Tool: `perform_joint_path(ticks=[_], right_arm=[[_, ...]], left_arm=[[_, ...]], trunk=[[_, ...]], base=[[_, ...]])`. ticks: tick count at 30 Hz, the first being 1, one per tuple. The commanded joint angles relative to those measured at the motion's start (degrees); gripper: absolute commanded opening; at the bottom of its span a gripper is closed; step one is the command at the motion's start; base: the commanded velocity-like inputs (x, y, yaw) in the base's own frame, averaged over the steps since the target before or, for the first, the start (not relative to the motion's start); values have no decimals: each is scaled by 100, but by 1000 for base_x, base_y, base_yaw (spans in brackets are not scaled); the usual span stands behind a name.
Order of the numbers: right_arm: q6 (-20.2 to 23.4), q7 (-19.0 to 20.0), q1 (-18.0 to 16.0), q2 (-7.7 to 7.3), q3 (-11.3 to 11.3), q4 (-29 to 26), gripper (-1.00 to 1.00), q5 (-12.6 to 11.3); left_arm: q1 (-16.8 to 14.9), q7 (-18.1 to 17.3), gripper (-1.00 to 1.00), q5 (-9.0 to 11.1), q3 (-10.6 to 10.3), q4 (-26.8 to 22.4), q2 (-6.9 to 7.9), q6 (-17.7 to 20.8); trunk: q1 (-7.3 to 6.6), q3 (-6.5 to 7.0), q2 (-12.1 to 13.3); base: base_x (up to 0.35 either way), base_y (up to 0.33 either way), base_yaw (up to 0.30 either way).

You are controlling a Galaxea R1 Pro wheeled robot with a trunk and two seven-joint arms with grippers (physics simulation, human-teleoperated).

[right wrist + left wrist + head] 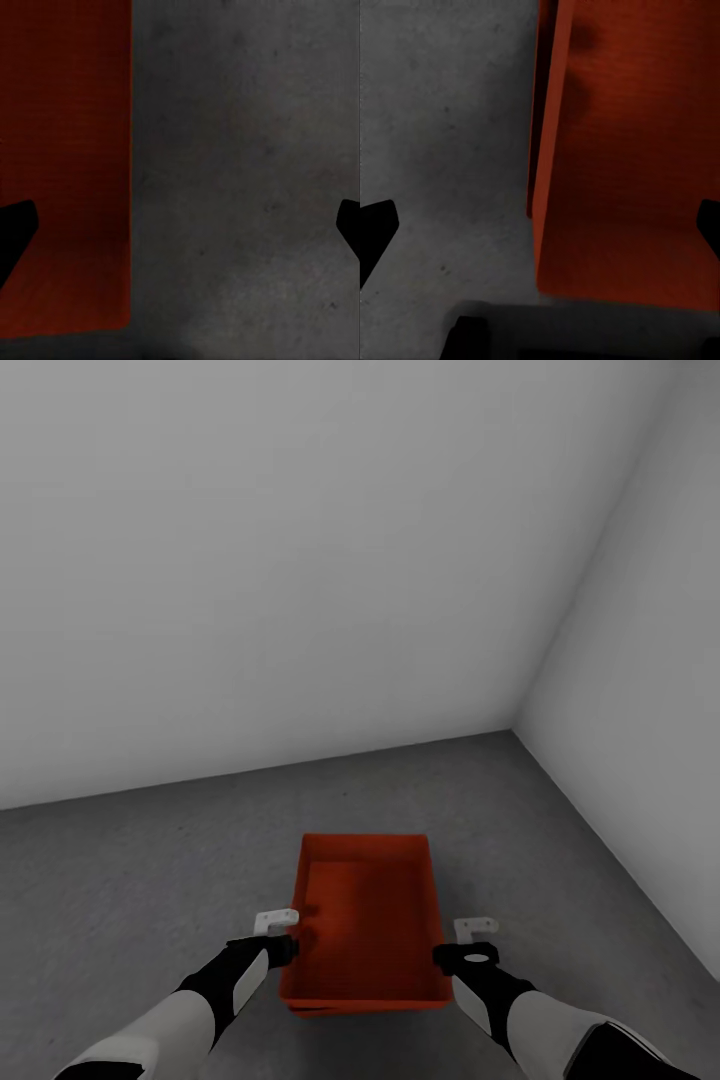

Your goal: Move the two storage containers from the living room to the garage. In the garage, place one container on the floor and stack the other container on top of it (either order is fine).

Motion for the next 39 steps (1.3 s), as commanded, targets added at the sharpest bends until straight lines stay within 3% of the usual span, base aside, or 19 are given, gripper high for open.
perform_joint_path(ticks=[1, 39], right_arm=[[7, -25, -2, -1, 48, -4, 100, -49], [-25, -25, -2, 3, 49, -3, 100, -49]], left_arm=[[0, 30, 100, 59, -6, -13, -1, 30], [0, 30, 100, 59, 2, -13, 0, 30]], trunk=[[-23, 14, 39], [-857, 697, 1563]], base=[[0, 0, 0], [0, 0, 0]])
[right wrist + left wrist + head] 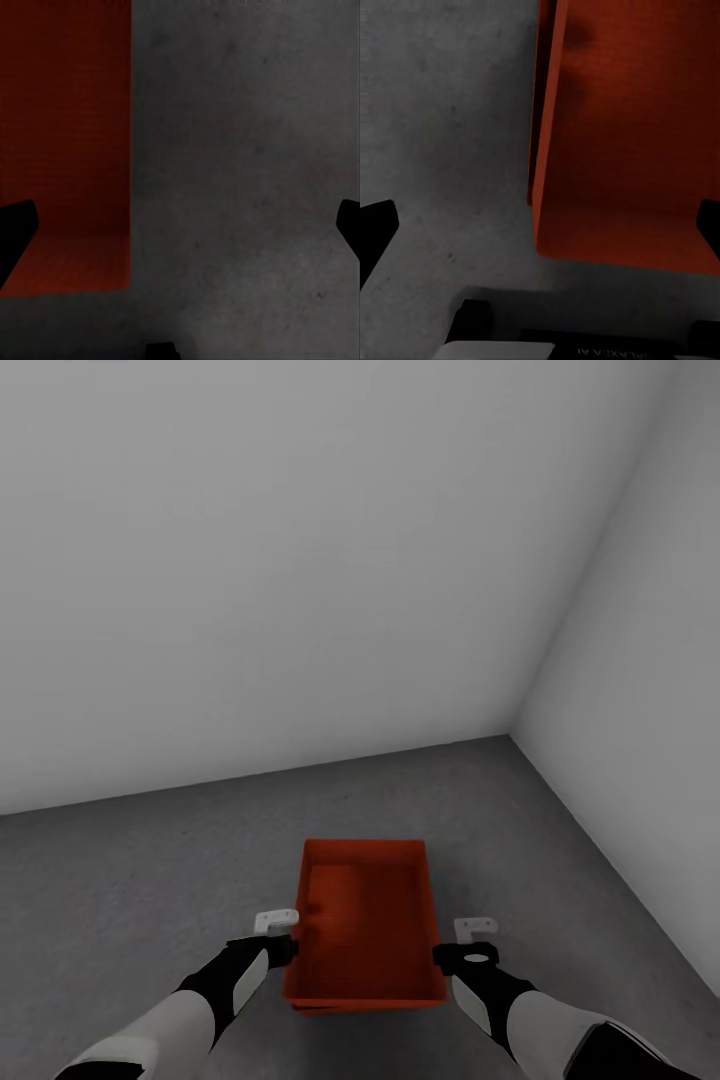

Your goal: Move the two storage containers from the living room to the garage. In the garage, place one container on the floor and stack the other container on top of it (either order is fine).

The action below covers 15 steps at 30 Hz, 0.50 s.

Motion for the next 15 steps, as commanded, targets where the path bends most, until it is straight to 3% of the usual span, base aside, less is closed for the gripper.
perform_joint_path(ticks=[1, 15], right_arm=[[1, -24, -3, 0, 48, -3, 100, -51], [-15, -32, -3, 0, 53, -3, 100, -51]], left_arm=[[0, 30, 100, 59, -5, -13, -1, 31], [0, 30, 100, 59, -9, -13, -1, 31]], trunk=[[-22, 14, 38], [-330, 265, 600]], base=[[0, 0, 0], [0, 0, 0]])
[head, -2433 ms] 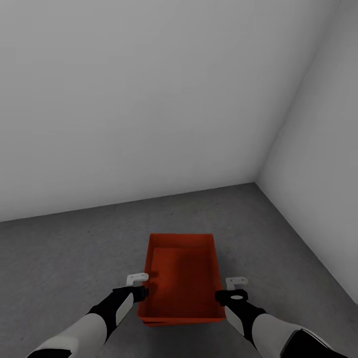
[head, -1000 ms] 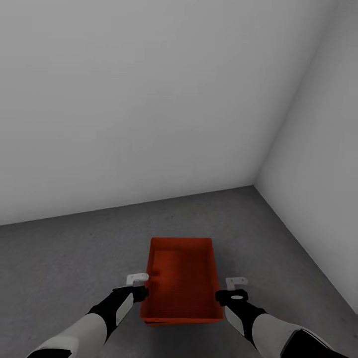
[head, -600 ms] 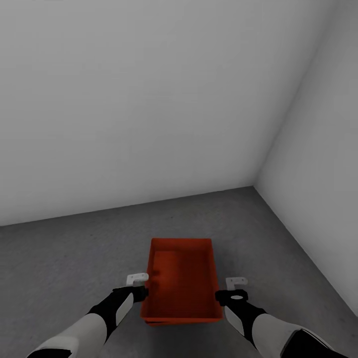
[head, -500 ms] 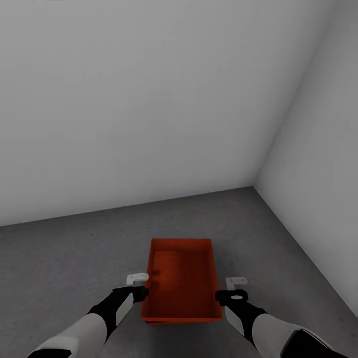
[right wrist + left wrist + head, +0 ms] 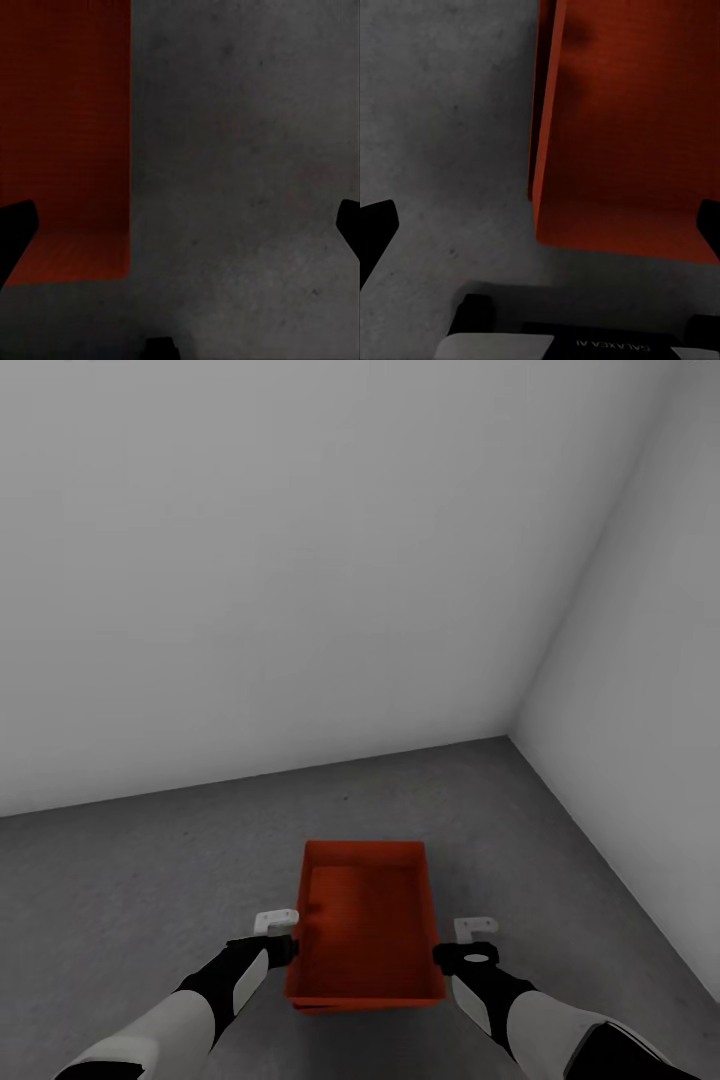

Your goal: Move the two storage containers from the living room to the garage. In the garage, place one container on the floor and stack the other container on top of it (either order is fine).

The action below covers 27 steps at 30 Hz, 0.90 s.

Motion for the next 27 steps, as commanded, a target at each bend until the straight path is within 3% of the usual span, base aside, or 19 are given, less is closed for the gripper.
perform_joint_path(ticks=[1, 9, 22, 27], right_arm=[[-1, -24, -3, 0, 48, -2, 100, -52], [-2, -24, -3, 0, 44, -2, 100, -52], [-2, -24, -3, -1, 44, -2, 100, -52], [-2, -24, -3, 0, 44, -2, 100, -52]], left_arm=[[0, 30, 100, 59, -5, -13, -1, 31], [0, 30, 100, 59, -2, -13, -1, 31], [0, 21, 100, 58, -10, -13, -1, 25], [0, 21, 100, 54, -3, -13, 5, 27]], trunk=[[-22, 13, 37], [-197, 157, 358], [-197, 157, 358], [-197, 157, 358]], base=[[0, 0, 0], [0, 0, 0], [-3, 0, 0], [-224, 0, 0]])
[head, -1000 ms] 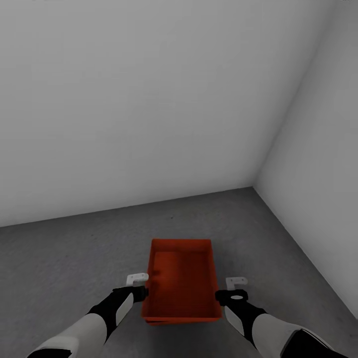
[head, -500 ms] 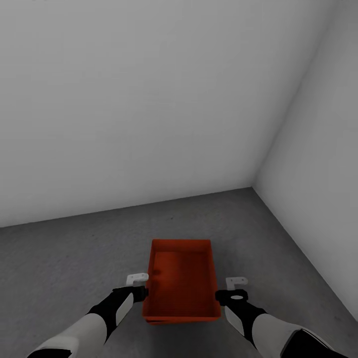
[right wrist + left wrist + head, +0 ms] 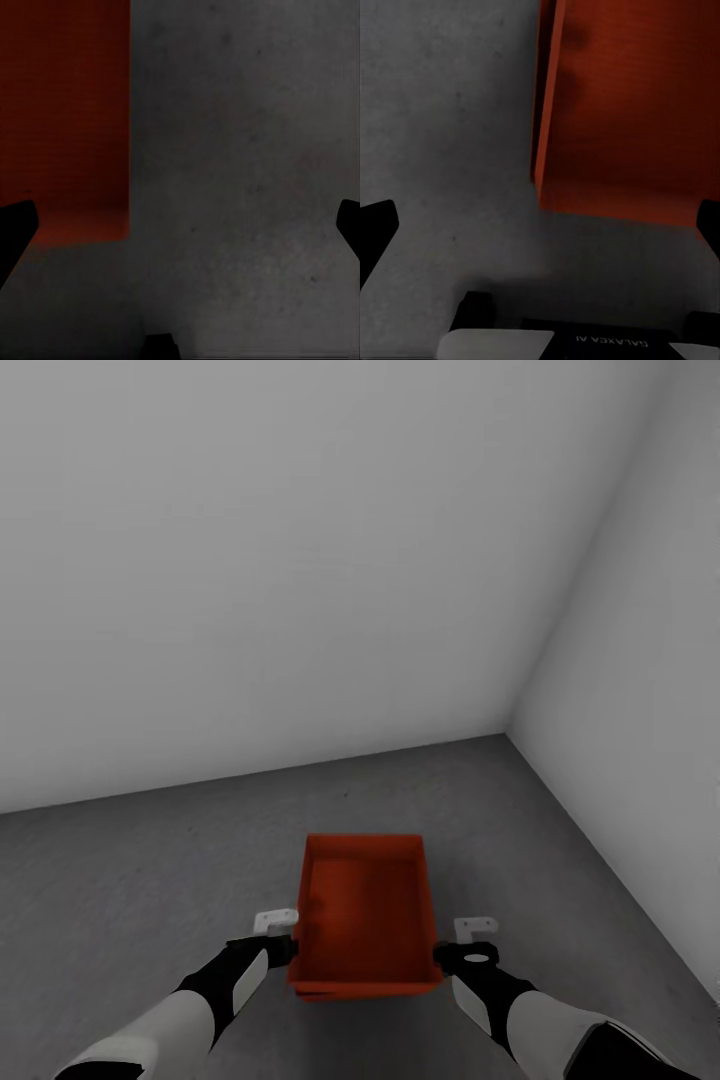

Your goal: Move the two storage containers from the living room to the garage. In the garage, place one container on the floor and stack the other container on top of it (either order is fine).

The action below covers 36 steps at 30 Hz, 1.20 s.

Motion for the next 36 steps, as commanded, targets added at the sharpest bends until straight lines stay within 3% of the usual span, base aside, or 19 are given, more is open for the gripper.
perform_joint_path(ticks=[1, 22, 36], right_arm=[[-1, -23, -3, 0, 49, -2, 100, -52], [-1, -24, -3, 6, 57, -2, 100, -52], [-1, -15, -3, 11, 51, -2, 100, -52]], left_arm=[[0, 30, 100, 60, -5, -12, -1, 32], [0, 37, 100, 65, -14, -8, -3, 10], [0, 47, 100, 72, -12, 1, 1, 0]], trunk=[[-2, -6, -5], [-2, 0, -5], [-2, 110, -5]], base=[[-308, 0, 0], [-334, 0, 0], [-30, 0, 0]])
